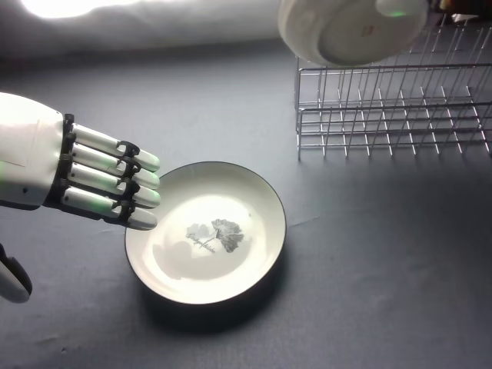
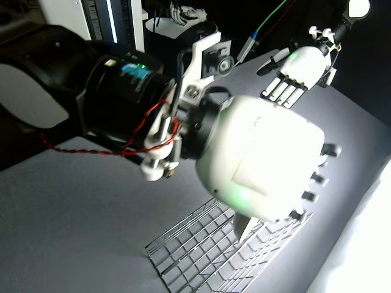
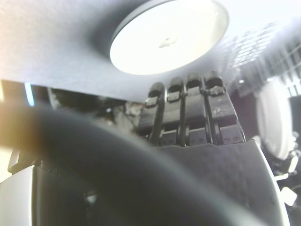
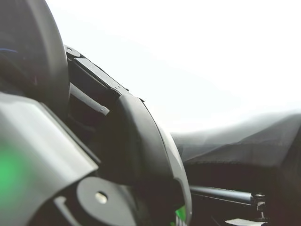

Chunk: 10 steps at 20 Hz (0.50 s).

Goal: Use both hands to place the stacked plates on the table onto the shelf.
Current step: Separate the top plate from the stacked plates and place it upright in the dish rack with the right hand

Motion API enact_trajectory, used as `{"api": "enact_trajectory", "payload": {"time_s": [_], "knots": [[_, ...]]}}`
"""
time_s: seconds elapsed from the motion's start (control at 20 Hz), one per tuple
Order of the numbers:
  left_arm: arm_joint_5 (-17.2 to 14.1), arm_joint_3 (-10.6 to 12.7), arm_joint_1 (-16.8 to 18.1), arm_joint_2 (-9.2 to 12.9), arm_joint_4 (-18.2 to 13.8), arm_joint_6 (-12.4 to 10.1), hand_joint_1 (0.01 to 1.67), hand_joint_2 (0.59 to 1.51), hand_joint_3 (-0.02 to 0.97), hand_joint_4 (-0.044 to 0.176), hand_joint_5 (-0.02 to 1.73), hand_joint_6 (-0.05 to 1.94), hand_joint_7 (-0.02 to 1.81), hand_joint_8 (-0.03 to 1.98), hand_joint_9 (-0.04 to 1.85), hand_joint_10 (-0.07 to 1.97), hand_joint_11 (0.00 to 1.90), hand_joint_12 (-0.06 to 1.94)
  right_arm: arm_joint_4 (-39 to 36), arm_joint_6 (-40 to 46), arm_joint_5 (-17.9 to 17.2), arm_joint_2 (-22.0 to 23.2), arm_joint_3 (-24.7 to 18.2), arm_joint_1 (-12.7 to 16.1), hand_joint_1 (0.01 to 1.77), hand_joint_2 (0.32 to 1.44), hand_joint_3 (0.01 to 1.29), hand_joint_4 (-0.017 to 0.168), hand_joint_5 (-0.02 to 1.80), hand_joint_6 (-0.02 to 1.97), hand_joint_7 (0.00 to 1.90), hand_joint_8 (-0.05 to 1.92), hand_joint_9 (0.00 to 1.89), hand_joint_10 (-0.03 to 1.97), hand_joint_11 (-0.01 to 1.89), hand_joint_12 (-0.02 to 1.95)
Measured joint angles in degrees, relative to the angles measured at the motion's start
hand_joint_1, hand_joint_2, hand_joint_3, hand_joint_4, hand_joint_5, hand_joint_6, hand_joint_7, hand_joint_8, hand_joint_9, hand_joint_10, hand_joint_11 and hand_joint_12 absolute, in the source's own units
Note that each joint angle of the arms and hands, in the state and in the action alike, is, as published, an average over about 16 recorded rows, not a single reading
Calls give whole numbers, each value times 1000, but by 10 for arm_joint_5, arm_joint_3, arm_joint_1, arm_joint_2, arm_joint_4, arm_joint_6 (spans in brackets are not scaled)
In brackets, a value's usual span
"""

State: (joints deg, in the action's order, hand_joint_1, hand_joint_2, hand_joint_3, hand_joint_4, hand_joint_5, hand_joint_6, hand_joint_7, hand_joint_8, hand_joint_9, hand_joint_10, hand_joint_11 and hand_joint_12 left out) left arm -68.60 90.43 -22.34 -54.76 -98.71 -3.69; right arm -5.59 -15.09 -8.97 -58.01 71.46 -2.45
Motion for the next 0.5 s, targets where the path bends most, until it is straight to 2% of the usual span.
{"api": "enact_trajectory", "payload": {"time_s": [0.2,0.5], "knots": [[-19,19,-3,-21,-8,7,13,1092,20,3,17,19,19,11,17,7,15,10,-6,0,-10,11,5,-21,1375,970,14,-7,929,943,1074,797,999,1038,845,1126],[-17,44,-13,-46,-23,19,12,1096,20,3,17,19,18,12,17,7,15,11,-13,0,-30,23,11,-57,1375,986,14,-7,928,934,1085,777,1010,1025,850,1124]]}}
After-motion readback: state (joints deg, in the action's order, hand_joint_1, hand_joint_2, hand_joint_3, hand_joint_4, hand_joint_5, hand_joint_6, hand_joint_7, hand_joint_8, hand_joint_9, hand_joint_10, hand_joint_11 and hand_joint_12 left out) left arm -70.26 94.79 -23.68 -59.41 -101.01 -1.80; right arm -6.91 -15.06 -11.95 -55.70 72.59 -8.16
